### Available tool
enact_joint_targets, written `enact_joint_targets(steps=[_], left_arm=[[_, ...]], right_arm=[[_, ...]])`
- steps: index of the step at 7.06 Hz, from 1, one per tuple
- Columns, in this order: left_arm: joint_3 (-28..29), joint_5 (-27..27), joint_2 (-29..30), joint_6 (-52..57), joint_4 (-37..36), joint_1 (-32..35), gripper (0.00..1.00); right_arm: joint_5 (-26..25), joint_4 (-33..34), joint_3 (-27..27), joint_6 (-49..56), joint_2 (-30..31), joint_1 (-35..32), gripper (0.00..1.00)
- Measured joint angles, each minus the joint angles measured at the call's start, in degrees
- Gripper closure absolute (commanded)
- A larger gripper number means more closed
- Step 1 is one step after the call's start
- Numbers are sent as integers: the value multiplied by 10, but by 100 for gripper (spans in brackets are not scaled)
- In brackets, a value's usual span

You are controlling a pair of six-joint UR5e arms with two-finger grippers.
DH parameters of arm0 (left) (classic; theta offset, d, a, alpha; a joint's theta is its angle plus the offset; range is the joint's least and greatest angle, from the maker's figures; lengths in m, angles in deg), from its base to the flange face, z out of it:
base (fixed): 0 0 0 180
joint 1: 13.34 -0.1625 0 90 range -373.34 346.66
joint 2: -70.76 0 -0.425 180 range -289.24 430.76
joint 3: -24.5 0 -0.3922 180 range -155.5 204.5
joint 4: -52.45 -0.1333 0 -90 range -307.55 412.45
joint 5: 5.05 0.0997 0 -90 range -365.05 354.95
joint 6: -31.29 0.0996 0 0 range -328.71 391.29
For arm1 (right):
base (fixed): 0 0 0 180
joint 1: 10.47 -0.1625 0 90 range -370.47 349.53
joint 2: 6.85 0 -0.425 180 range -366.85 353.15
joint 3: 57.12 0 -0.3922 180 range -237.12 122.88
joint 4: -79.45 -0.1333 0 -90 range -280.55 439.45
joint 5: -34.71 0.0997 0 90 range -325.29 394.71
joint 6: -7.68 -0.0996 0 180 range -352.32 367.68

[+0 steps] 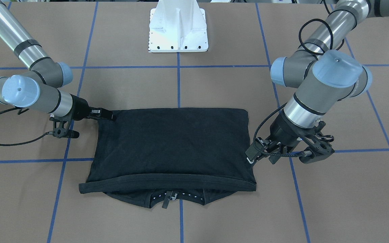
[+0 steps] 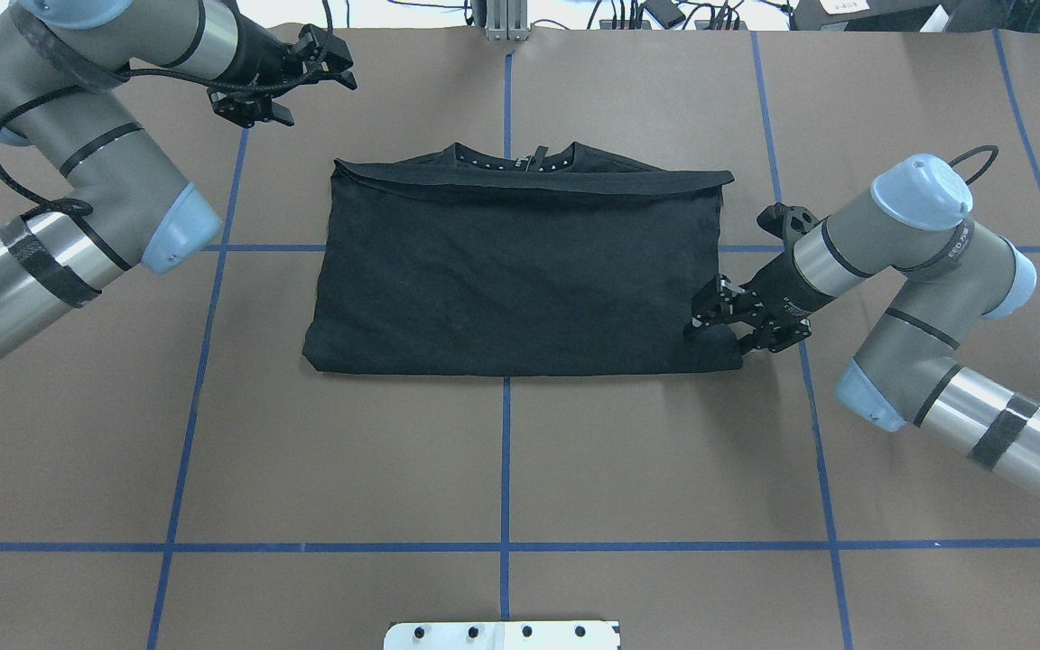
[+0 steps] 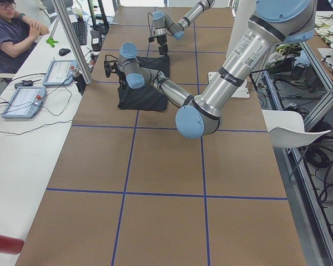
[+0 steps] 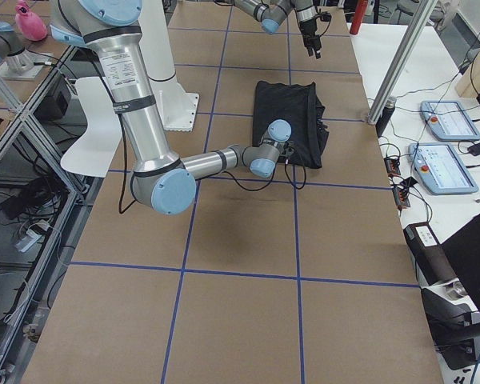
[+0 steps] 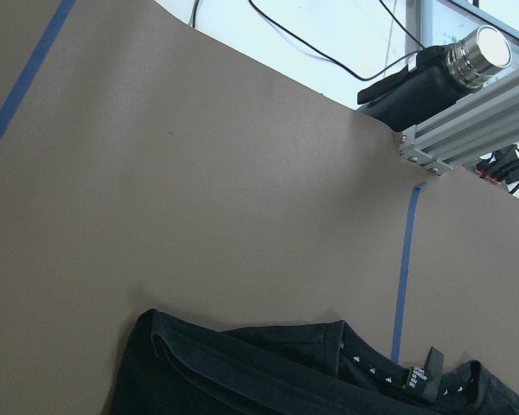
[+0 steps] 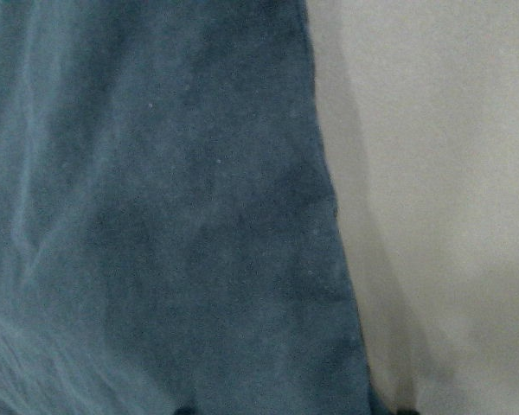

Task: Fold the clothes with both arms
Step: 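Grasp the near corner with the right gripper and lift it toward the far edge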

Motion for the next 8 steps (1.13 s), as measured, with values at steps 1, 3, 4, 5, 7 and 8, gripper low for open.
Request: enact_joint_targets(steps=[1, 3, 4, 5, 7, 8], left_arm=[[0, 0, 0, 0, 0, 0, 0], [0, 0, 1, -1, 0, 2, 0], [0, 0, 1, 0, -1, 4, 0], [-1, 0, 1, 0, -1, 7, 0], [-3, 0, 1, 0, -1, 13, 0], [-4, 0, 1, 0, -1, 16, 0]], right_arm=[[-1, 0, 1, 0, 1, 0, 100], [4, -3, 12, 0, 7, 2, 100], [6, -4, 25, 0, 14, 7, 100], [9, -4, 48, 0, 27, 20, 100], [55, -3, 104, -14, 52, 51, 100], [98, -4, 128, -56, 50, 68, 100]])
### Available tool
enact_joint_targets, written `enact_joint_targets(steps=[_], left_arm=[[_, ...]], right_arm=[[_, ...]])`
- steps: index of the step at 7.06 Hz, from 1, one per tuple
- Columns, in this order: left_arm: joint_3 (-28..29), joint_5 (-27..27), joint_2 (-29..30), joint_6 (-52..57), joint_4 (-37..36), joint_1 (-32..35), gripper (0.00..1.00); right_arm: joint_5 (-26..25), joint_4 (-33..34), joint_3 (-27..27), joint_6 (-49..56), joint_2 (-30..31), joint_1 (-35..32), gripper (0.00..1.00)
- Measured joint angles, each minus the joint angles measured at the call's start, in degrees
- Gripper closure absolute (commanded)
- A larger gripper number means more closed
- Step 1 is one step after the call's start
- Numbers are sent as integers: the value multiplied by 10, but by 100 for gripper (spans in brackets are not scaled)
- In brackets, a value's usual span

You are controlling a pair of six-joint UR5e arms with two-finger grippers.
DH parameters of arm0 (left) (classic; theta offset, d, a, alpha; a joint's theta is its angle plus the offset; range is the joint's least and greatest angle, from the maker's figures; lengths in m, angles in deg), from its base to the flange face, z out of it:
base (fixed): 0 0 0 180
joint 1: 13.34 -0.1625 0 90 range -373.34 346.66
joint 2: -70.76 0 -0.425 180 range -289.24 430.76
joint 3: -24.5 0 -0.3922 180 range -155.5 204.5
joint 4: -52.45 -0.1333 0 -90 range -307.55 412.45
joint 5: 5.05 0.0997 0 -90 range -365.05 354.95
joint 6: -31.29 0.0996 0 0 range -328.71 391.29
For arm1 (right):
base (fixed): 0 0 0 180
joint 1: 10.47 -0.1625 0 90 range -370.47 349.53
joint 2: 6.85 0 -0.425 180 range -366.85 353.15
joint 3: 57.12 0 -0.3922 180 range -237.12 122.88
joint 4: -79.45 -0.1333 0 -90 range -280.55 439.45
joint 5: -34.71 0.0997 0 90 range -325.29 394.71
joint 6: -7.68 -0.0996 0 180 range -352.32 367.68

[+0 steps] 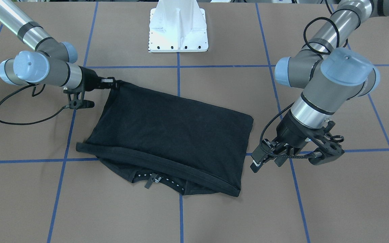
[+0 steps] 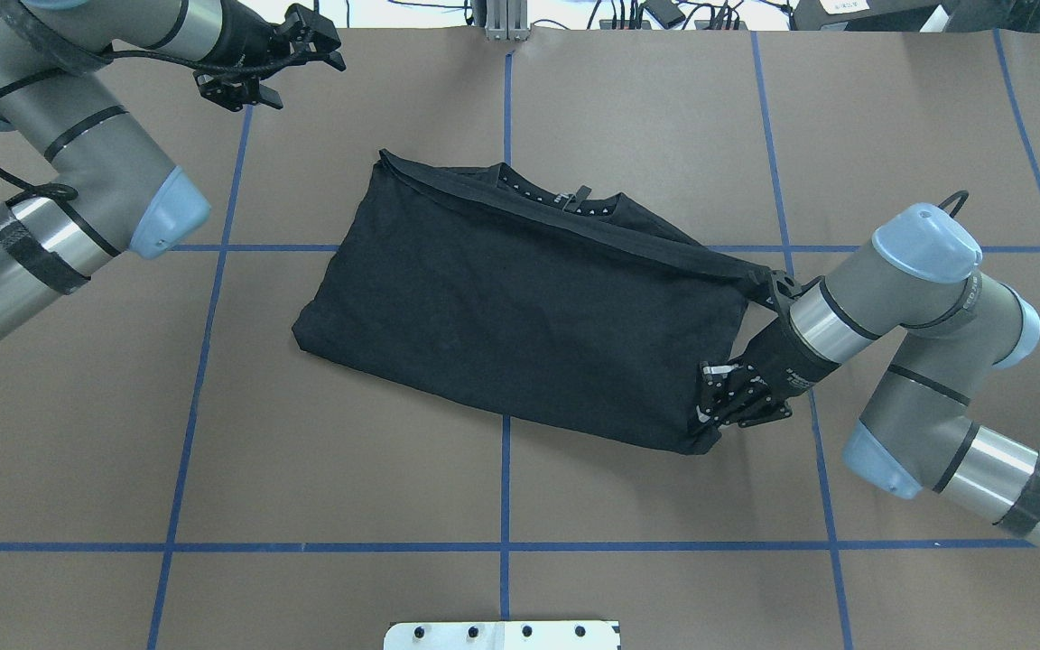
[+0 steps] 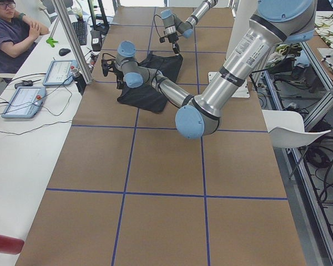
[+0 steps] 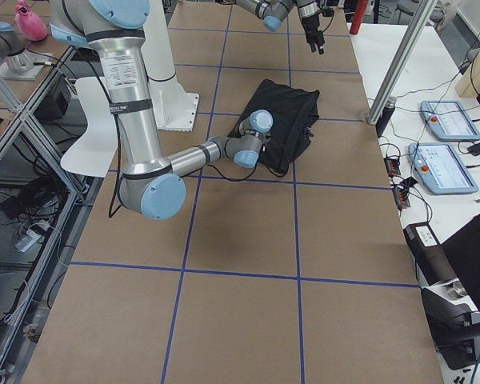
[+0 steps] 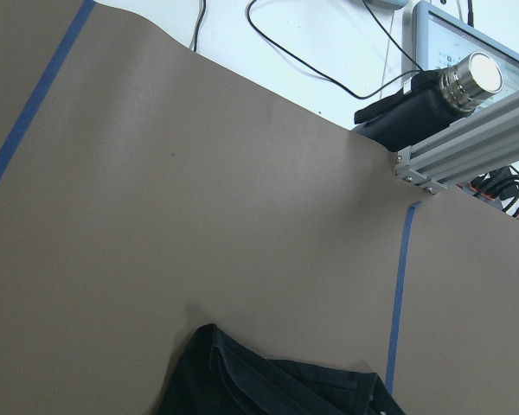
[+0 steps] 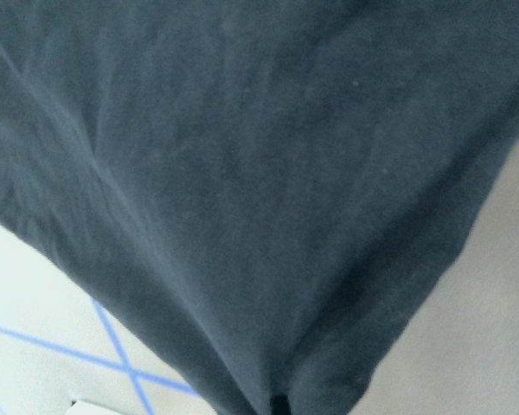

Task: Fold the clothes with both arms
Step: 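Grasp the near corner with the right gripper and lift it toward the far edge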

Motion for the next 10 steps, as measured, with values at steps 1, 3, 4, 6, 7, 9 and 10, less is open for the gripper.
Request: enact_joint_targets(steps=[1, 3, 4, 6, 7, 9, 10], left_arm=[[-1, 0, 0, 0, 0, 1, 0], [-4, -1, 0, 0, 0, 4, 0], [-4, -1, 0, 1, 0, 5, 0], [-5, -1, -1, 2, 0, 5, 0], [-5, -1, -1, 2, 0, 5, 0], [-6, -2, -7, 2, 0, 4, 0], [-14, -3, -18, 2, 0, 1, 0]], right_arm=[[31, -1, 17, -52, -17, 23, 100], [38, 3, 18, -150, -81, 83, 100], [19, 4, 15, -186, -103, 113, 100], [-6, 4, 14, -222, -119, 150, 1], [-8, 3, 16, -233, -120, 155, 0], [-10, -1, 28, -242, -121, 145, 0], [-12, -1, 32, -242, -121, 124, 0]])
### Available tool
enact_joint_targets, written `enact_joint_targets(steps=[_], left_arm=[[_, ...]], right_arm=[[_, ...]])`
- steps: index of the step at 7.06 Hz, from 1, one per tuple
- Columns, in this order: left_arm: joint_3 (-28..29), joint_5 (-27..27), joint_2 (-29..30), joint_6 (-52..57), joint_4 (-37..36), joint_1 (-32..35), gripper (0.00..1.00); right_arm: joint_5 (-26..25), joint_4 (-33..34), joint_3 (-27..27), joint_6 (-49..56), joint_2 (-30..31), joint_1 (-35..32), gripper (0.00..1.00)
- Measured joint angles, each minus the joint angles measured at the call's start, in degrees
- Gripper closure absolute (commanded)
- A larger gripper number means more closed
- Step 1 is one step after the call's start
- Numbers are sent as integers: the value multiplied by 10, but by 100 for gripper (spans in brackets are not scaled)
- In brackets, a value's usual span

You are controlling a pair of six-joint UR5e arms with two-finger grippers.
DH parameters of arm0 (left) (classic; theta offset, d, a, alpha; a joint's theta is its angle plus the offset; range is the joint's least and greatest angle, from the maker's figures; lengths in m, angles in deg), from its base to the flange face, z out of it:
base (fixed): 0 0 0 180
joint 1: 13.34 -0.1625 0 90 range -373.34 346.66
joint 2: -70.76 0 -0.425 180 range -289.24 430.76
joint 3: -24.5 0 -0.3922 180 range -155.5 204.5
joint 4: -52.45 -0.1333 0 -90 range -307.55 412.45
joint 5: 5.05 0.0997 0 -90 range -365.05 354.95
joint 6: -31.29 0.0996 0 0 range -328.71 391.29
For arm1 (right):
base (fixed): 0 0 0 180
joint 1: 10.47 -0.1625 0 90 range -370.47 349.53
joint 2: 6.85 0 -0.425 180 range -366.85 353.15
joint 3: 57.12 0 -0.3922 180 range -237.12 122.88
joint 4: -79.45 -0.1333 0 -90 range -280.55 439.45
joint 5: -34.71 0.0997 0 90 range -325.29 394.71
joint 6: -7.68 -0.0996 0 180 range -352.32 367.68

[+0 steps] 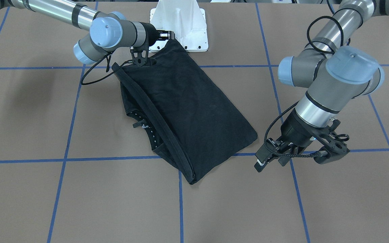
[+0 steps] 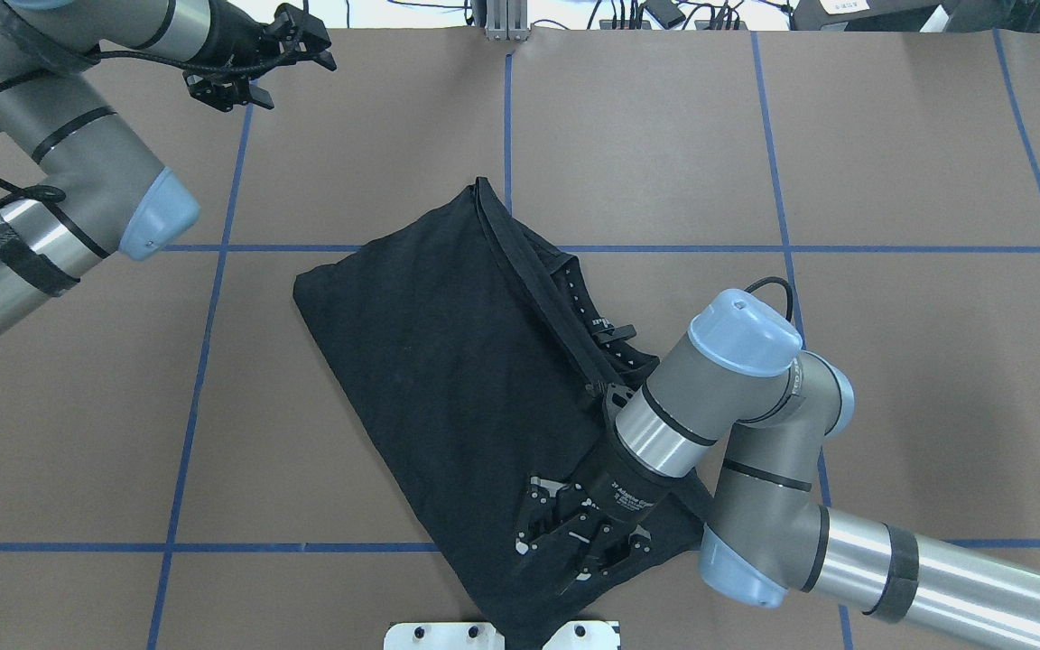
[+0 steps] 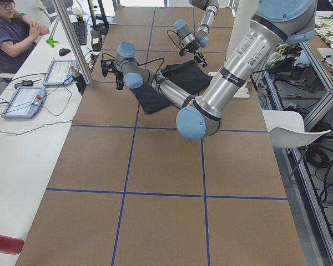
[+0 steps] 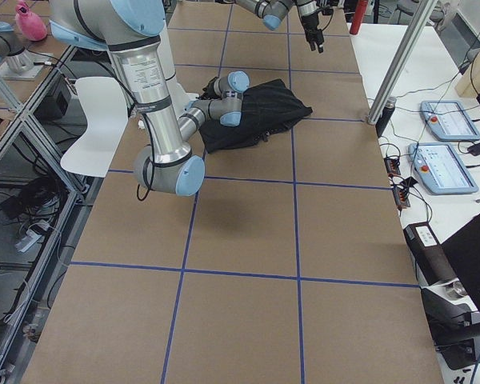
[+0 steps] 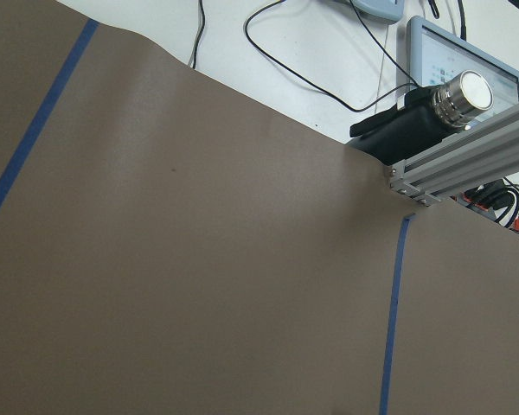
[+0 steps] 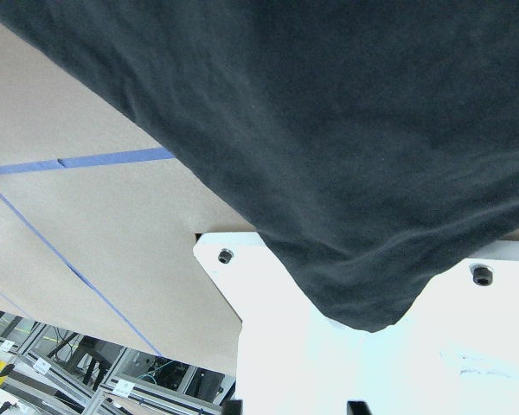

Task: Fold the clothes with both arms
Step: 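Grasp the near corner with the right gripper and lift it toward the far edge, then release the corner and raise the right gripper away from the shirt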

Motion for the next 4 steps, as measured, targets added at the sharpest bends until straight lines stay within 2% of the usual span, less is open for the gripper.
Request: enact_joint_targets(steps=[4], left_arm=[[-78, 8, -88, -2, 2, -86, 0]], right_arm=[[-14, 0, -6, 10, 3, -173, 0]])
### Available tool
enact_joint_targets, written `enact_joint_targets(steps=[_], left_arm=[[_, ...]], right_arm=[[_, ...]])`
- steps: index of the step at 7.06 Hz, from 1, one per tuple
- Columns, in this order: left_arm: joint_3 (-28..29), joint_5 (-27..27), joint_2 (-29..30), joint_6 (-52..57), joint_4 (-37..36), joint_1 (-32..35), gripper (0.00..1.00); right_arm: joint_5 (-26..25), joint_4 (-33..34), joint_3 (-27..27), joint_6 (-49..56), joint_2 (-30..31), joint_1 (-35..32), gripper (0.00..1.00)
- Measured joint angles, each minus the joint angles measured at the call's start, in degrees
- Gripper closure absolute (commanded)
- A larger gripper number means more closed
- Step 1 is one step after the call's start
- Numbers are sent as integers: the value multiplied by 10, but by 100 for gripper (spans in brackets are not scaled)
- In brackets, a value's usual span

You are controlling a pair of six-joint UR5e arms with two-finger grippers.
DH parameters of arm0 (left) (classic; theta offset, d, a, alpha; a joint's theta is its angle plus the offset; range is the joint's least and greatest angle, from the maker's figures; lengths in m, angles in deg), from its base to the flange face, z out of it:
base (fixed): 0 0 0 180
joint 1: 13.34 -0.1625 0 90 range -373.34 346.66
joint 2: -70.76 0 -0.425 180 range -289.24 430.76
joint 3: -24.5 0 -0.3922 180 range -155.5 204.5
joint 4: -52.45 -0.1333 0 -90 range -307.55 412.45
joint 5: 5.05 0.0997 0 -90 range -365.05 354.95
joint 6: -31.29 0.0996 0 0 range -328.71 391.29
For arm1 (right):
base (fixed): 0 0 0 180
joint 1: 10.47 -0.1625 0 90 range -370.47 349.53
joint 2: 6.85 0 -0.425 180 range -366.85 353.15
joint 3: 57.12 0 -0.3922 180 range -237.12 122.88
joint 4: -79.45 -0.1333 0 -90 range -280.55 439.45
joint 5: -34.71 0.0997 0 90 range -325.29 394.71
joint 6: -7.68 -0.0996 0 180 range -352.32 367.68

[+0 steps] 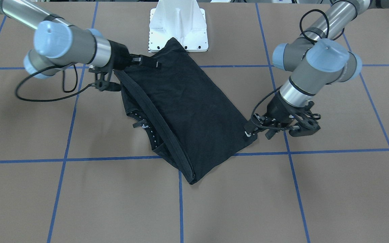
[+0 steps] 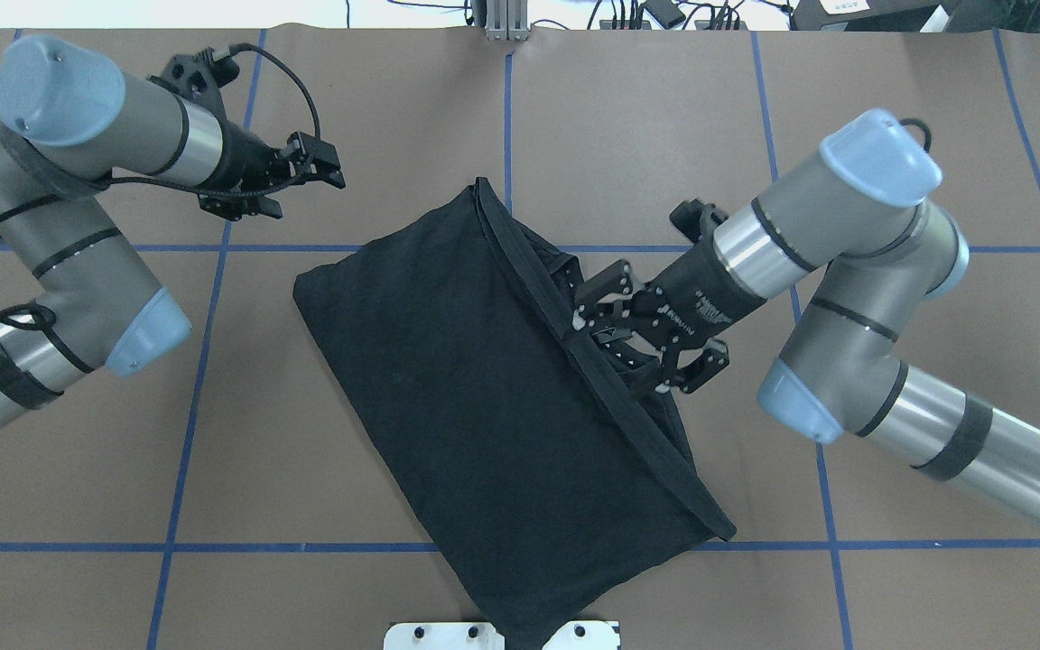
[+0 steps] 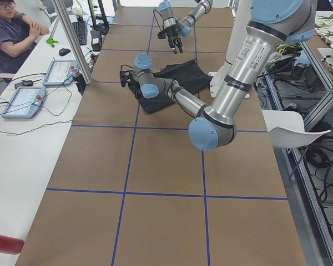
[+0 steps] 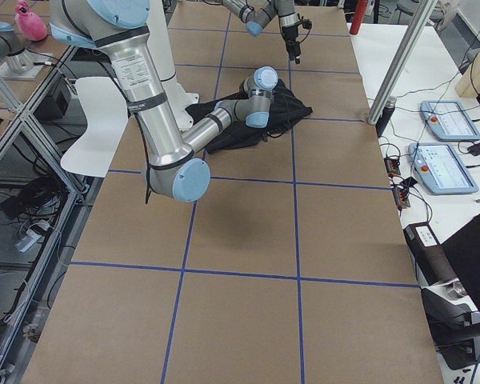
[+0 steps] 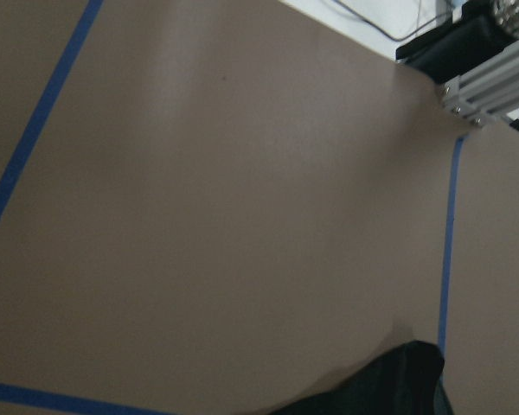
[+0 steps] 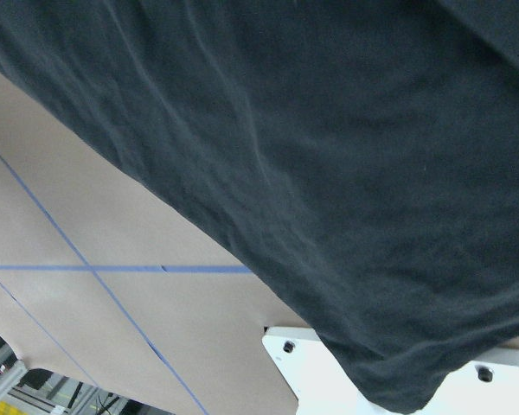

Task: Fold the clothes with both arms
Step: 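Release the corner and raise the right gripper away from the shirt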

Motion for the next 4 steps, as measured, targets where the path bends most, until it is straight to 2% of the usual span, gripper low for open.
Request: enact_joint_targets(steps=[2, 4], left_arm=[[0, 34, -16, -1, 1, -45, 0], [10, 46, -32, -1, 1, -61, 0]], right_arm=[[-61, -1, -6, 32, 3, -48, 0], [-101, 0, -9, 53, 4, -62, 0]])
